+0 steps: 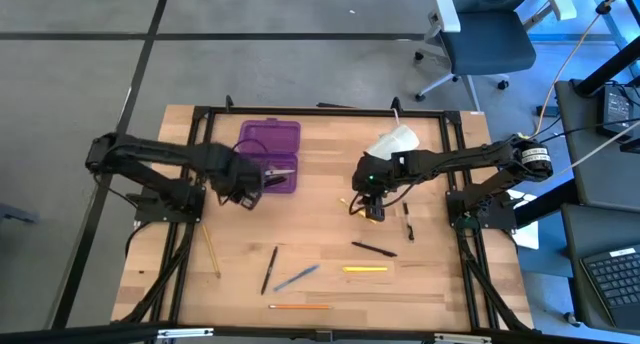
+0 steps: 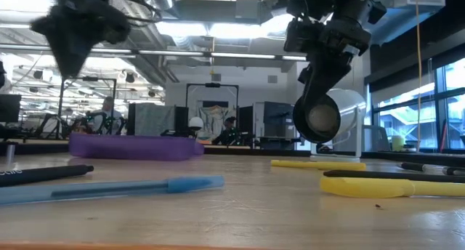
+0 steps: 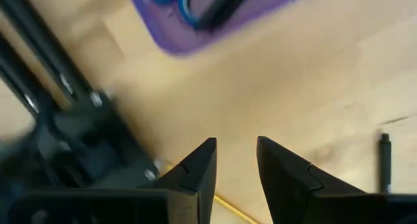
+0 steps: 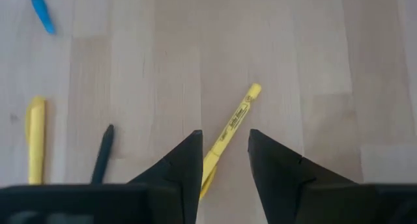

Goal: Pick & place school supplies into a supply box
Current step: Put the yellow pencil into the purple box organizer

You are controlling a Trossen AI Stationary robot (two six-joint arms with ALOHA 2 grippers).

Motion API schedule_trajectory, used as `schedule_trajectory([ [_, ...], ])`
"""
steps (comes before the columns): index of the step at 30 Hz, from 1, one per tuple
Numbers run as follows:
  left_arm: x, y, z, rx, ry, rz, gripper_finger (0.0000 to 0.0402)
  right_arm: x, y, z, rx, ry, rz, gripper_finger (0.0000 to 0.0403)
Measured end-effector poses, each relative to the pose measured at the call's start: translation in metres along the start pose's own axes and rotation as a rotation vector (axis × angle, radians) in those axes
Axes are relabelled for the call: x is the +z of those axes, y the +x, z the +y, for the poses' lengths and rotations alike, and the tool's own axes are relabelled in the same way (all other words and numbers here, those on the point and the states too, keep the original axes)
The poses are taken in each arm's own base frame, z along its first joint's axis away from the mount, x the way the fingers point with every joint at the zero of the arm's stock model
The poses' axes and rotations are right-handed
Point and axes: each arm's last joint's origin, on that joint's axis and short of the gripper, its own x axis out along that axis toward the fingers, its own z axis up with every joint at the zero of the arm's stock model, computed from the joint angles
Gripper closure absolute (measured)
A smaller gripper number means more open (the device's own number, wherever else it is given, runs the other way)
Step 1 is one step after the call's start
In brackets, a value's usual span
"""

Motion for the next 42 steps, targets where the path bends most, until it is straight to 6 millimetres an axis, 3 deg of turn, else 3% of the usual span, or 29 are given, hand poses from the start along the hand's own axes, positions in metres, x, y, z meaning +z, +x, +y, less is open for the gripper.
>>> schedule_trajectory([
  [12, -0.088, 0.021, -0.032, 0.089, -0.353, 0.060, 0.0306, 0.000, 0.000, 0.000, 0.004, -0.102, 0.004, 0.0275],
  [20, -0.131, 0.045, -0.054, 0.124, -0.444, 0.129, 0.0311, 0.002, 0.000, 0.000, 0.002, -0.158, -0.024, 0.0275],
  [26, -0.148, 0.060, -0.061, 0.162, -0.430, 0.099, 0.0311, 0.003, 0.000, 0.000, 0.001, -0.157, -0.032, 0.0275],
  [42, -0.165, 0.096, -0.080, 0.223, -0.425, 0.117, 0.0311, 0.003, 0.000, 0.000, 0.009, -0.157, -0.028, 0.0275],
])
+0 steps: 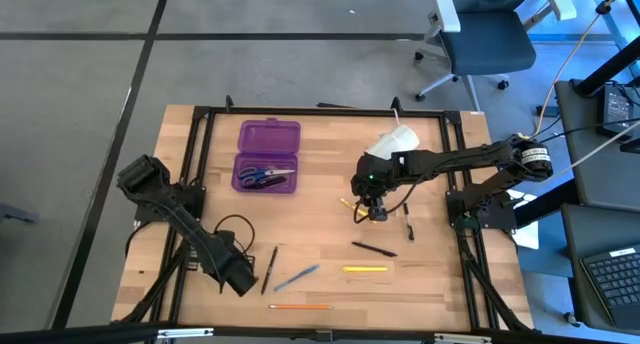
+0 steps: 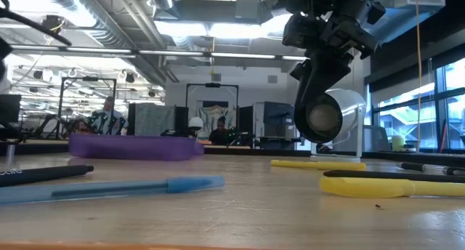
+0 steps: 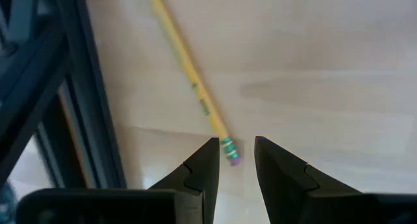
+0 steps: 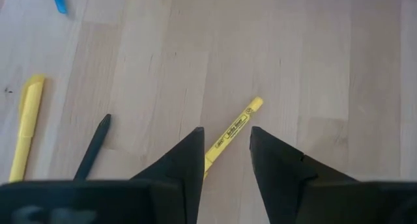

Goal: Pick & place school supplies into a supply box
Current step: Put the yellow pencil into the purple box organizer

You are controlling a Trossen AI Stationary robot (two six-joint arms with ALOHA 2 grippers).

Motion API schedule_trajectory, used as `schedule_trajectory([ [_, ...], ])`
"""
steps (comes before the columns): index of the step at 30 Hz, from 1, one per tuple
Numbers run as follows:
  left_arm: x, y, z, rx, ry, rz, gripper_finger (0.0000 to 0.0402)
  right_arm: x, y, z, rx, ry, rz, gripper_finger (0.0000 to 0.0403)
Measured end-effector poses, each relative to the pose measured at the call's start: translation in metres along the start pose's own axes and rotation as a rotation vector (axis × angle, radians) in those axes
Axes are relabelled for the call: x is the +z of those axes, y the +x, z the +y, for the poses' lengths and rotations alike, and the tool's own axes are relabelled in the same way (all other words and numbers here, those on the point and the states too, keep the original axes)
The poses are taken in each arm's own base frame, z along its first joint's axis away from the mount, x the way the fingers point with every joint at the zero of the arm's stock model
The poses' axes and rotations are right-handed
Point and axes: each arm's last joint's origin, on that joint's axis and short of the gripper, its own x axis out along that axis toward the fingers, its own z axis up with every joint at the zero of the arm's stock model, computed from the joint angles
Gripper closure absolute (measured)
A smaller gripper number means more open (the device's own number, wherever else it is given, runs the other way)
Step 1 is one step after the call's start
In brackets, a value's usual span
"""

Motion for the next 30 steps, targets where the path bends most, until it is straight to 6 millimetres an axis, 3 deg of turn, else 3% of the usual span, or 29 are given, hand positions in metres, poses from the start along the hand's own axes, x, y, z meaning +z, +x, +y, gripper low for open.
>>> schedule_trajectory([
  [12, -0.004, 0.005, 0.003, -0.032, 0.165, -0.093, 0.0311, 0.000, 0.000, 0.000, 0.000, -0.001, 0.000, 0.0275],
  [17, -0.004, 0.005, 0.004, -0.024, 0.146, -0.085, 0.0307, 0.000, 0.000, 0.000, 0.000, -0.001, 0.000, 0.0275],
  [24, -0.007, 0.006, 0.006, 0.004, 0.069, -0.045, 0.0253, 0.000, 0.000, 0.000, 0.000, -0.002, 0.000, 0.0275],
  [30, -0.014, 0.006, -0.001, -0.109, 0.203, -0.035, 0.0219, 0.000, 0.000, 0.000, 0.000, -0.002, 0.000, 0.0275],
])
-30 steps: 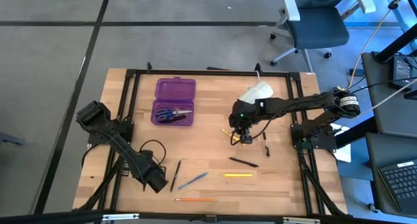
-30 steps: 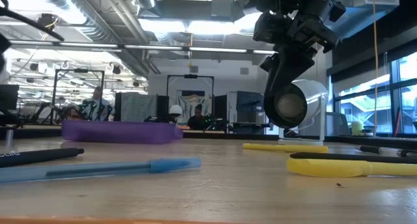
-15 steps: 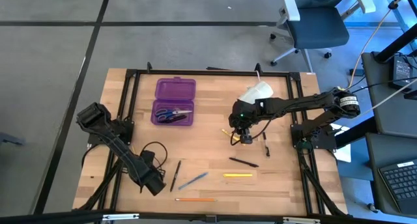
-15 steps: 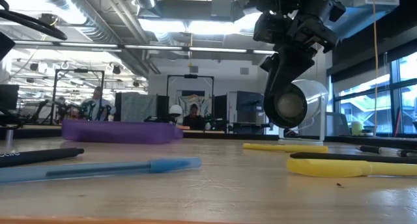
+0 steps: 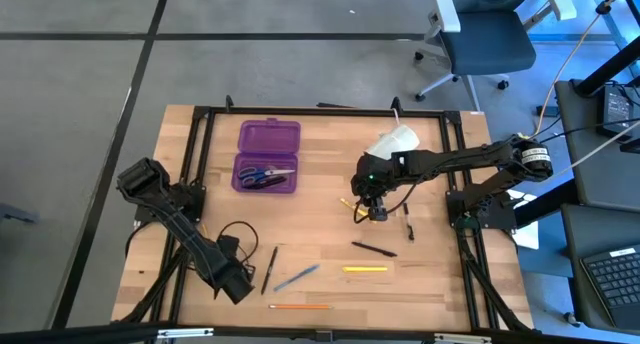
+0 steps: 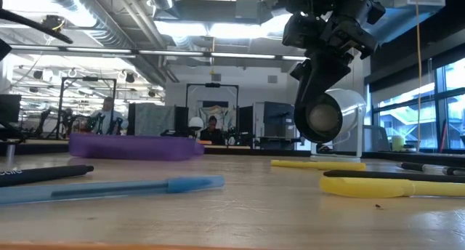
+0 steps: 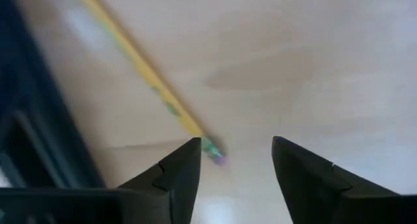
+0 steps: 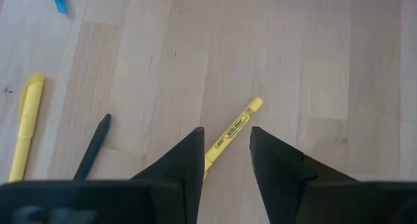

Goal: Pick & place school supplies into a supply box
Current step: Put the yellow pencil into the purple box organizer

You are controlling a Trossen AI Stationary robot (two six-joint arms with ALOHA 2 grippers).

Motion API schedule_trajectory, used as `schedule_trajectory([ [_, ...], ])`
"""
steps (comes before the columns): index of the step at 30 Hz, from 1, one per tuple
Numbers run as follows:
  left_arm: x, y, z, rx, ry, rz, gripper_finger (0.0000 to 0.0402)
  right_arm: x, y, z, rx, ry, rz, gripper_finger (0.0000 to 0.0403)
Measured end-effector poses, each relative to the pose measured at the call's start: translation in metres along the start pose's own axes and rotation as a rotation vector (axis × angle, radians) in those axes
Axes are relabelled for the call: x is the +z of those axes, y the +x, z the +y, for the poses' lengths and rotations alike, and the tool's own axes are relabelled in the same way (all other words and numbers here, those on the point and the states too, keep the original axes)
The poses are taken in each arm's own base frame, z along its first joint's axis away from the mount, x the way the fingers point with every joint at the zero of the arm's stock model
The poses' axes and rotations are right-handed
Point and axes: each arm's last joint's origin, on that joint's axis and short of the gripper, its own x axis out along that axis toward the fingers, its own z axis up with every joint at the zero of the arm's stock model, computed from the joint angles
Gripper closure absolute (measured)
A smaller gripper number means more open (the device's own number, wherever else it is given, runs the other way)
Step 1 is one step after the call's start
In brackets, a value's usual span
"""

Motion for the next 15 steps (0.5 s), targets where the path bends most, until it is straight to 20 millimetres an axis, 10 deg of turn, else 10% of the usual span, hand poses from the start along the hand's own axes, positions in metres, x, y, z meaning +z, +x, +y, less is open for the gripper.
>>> schedule_trajectory([
  [15, -0.0100, 0.0009, 0.0035, 0.006, -0.140, 0.048, 0.0214, 0.0001, 0.0000, 0.0000, 0.000, -0.004, -0.001, 0.0275],
])
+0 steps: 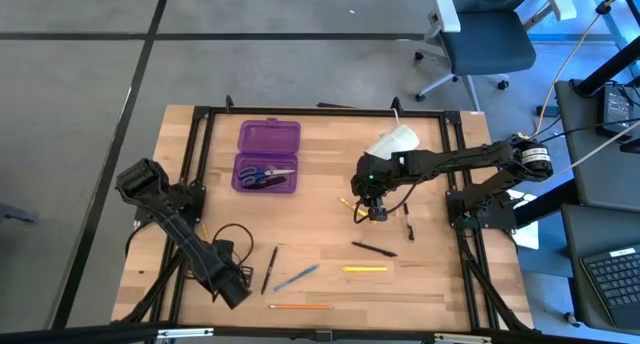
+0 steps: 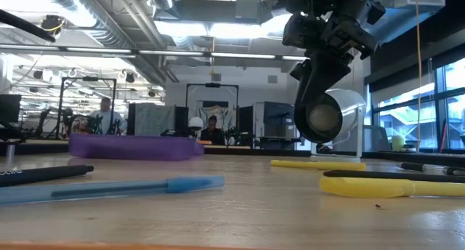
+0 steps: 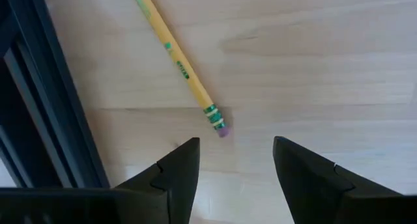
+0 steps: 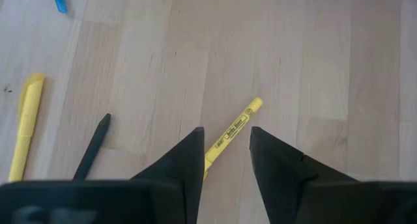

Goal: Pick & place school supplies into a supply box
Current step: Put the yellow pencil into the purple box organizer

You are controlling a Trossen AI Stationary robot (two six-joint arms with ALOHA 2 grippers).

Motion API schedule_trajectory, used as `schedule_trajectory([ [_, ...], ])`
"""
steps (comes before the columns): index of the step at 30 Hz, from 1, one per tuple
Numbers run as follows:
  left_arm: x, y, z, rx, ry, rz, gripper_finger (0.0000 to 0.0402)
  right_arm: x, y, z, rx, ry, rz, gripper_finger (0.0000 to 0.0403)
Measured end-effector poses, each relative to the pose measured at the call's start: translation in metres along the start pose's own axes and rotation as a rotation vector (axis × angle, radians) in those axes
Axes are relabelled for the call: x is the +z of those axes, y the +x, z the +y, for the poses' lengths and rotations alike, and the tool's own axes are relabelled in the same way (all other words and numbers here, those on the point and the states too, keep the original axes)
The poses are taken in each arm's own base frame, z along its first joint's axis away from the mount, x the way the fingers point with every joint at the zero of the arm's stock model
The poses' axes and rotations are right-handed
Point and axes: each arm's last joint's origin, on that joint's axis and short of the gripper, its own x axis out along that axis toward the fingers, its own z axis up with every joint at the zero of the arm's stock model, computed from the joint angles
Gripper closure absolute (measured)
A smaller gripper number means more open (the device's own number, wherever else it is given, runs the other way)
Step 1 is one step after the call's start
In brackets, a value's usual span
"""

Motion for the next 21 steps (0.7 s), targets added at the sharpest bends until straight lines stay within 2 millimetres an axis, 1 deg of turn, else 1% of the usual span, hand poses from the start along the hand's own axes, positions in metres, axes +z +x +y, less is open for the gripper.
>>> schedule_trajectory([
  [4, 0.001, 0.001, 0.001, 0.005, -0.007, -0.010, 0.0219, 0.000, 0.000, 0.000, 0.000, 0.000, 0.000, 0.0275],
  [6, 0.004, 0.005, 0.003, 0.019, -0.016, -0.017, 0.0222, 0.000, 0.000, 0.000, 0.000, 0.000, 0.000, 0.0275],
  [9, 0.009, 0.017, 0.007, 0.058, -0.032, 0.018, 0.0228, 0.000, 0.000, 0.000, 0.000, 0.005, 0.000, 0.0275],
  [14, 0.014, 0.027, 0.009, 0.034, -0.029, 0.026, 0.0240, 0.000, 0.000, 0.000, 0.000, 0.005, 0.000, 0.0275],
  [21, 0.015, 0.031, 0.012, 0.036, -0.020, 0.019, 0.0274, 0.000, 0.000, 0.000, 0.000, 0.007, 0.000, 0.0275],
])
